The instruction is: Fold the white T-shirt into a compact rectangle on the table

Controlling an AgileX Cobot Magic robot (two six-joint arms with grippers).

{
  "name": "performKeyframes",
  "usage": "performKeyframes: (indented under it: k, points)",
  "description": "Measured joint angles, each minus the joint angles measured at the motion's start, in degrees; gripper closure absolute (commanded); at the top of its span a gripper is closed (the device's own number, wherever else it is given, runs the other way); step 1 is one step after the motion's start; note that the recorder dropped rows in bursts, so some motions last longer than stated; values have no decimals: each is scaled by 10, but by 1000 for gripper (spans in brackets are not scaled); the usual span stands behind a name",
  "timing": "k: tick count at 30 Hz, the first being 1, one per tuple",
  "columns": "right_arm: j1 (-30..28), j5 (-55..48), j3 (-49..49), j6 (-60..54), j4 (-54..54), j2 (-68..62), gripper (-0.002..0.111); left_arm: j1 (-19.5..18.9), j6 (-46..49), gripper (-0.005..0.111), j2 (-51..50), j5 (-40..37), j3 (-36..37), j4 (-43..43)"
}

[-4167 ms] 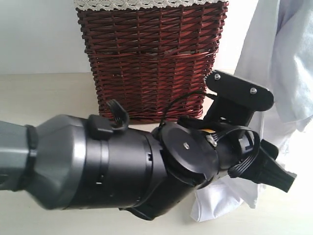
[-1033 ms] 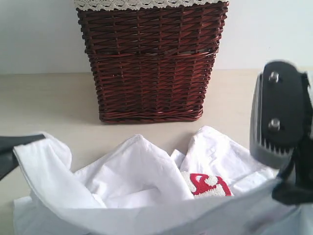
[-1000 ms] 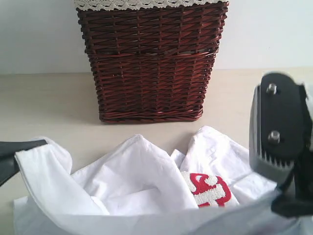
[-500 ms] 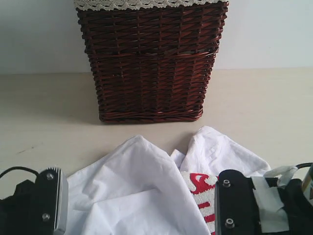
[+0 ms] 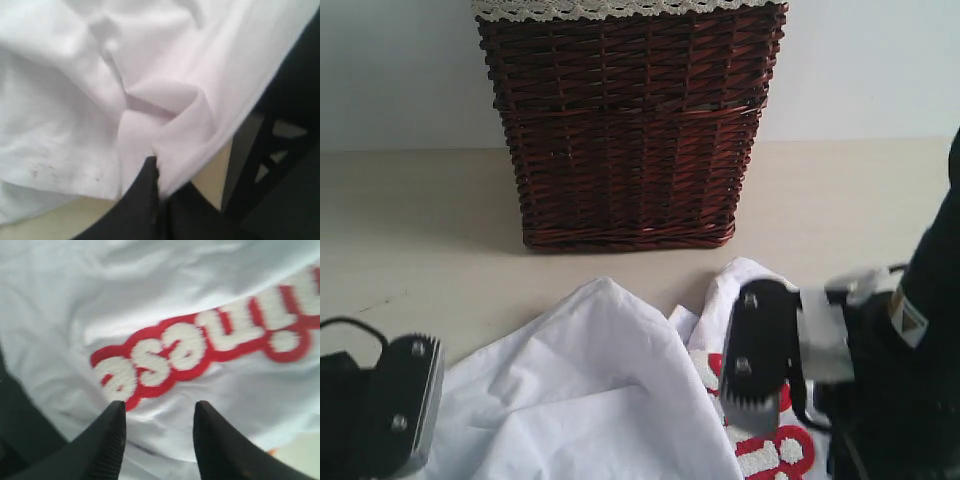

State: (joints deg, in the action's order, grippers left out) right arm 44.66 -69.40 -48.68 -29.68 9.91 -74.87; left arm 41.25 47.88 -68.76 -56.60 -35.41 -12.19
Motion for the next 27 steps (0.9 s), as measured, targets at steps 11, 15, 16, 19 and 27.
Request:
performKeyframes:
  k: [11, 15, 16, 19, 27]
  points:
    - [-12, 232, -33, 317, -352, -140, 90, 0, -155, 62, 54, -118, -82, -53]
    - [-52, 275, -45, 401, -401, -212, 100, 0, -163, 83, 54, -34, -123, -34]
    - [-59, 279, -51, 407, -402, -226, 103, 0, -169, 86, 54, -7, -131, -28]
    - [-79, 303, -69, 415, -402, -261, 108, 0, -216, 80, 50, 88, -134, -18]
    - [-135, 385, -74, 425, -381, -299, 108, -11, -343, 83, -144, 140, -93, 54]
